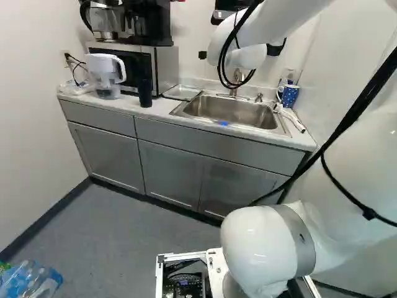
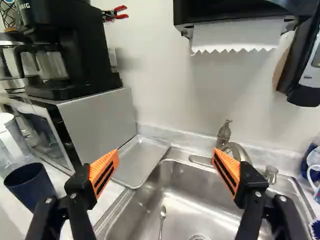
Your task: Rinse the cup and place it in the tray
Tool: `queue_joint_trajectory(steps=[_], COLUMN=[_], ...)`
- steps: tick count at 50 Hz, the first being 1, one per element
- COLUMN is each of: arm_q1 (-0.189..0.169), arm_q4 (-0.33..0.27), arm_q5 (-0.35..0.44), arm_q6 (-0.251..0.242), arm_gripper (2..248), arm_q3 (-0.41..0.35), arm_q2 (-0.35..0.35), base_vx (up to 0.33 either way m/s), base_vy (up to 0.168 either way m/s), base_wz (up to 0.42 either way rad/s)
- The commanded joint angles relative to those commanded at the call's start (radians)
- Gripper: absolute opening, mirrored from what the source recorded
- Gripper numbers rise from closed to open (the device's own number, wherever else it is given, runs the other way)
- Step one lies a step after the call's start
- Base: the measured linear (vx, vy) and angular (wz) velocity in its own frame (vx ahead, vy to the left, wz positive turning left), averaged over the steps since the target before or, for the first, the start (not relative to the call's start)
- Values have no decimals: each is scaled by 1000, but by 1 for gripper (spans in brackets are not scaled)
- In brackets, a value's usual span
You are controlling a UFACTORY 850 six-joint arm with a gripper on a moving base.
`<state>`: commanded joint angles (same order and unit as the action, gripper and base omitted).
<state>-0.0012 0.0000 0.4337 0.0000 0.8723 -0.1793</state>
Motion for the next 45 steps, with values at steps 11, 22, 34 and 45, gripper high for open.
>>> queue_joint_trajectory(steps=[11,22,34,45], arm_q1=[0,0,0,0], arm_q4=[0,0,0,0], arm_q5=[0,0,0,0], arm_q6=[0,0,0,0], arm_gripper=[247,247,247,247], arm_q3=[0,0,0,0], arm_q2=[0,0,0,0], base_vx=[105,88,65,27], base_vy=[-2,-2,-25,-7], base_wz=[1,18,8,-6])
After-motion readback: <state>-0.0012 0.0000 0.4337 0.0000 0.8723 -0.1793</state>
